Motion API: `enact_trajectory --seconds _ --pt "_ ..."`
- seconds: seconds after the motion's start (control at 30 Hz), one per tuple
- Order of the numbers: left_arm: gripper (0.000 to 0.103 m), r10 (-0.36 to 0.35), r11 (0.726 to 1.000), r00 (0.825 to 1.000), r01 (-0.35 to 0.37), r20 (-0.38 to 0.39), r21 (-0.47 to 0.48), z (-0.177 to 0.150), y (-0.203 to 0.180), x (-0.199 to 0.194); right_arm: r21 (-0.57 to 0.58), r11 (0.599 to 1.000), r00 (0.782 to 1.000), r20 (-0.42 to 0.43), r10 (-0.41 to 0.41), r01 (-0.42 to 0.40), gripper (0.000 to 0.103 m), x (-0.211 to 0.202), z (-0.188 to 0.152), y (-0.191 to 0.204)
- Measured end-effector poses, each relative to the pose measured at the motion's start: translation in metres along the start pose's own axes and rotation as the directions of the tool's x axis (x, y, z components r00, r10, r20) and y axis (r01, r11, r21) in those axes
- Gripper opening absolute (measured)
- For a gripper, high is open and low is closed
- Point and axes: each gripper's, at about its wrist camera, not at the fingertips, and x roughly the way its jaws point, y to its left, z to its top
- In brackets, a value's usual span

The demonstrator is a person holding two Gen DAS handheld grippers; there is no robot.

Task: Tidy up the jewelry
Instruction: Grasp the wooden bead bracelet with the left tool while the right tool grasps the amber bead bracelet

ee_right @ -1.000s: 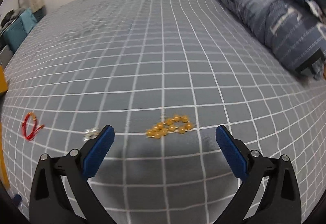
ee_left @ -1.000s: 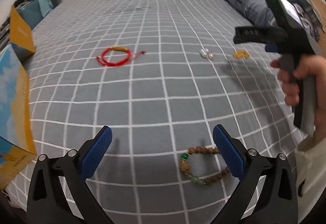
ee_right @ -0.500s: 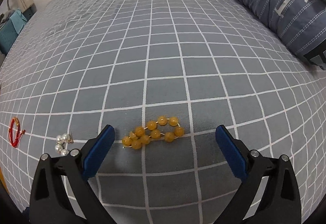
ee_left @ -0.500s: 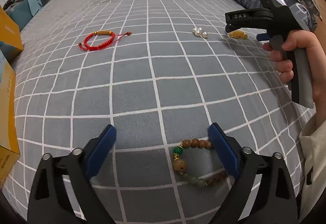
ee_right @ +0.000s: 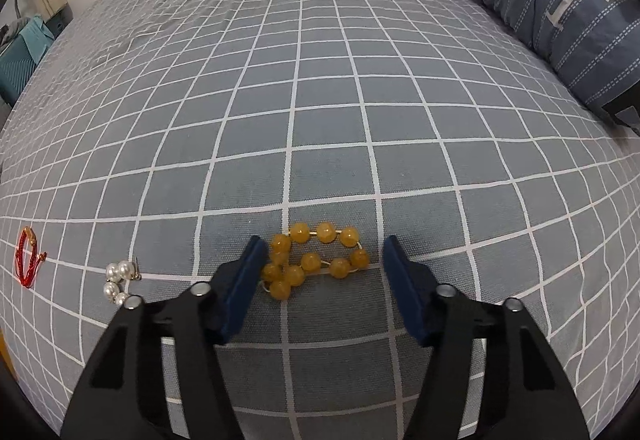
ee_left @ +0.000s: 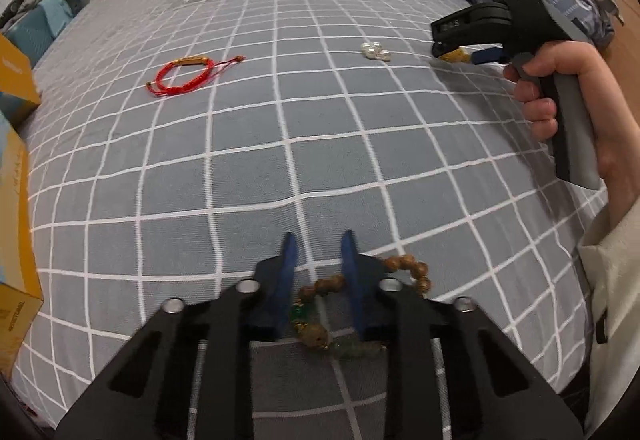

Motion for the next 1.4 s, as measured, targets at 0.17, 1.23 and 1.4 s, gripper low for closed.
enact_trajectory --seconds 0.17,1.23,1.4 --pt "0.002 -0.036 0.999 0.999 0.036 0.005 -0.013 0.003 0.007 -0.003 -0.01 1.0 1.0 0.002 -0.007 0.007 0.019 -0.001 0.0 0.002" --pt "0.003 -0.091 0.996 0.996 0.091 0.023 -0.025 0.006 0.017 -0.028 0.007 1.0 0.998 0.069 0.007 -0.007 0.009 -0.02 0.002 0.0" --pt "0.019 -0.062 0.998 0.998 0.062 -0.004 -0.019 -0.003 0.016 -0.019 0.003 1.0 0.998 0.064 0.009 -0.009 0.009 -0.018 0.001 0.001"
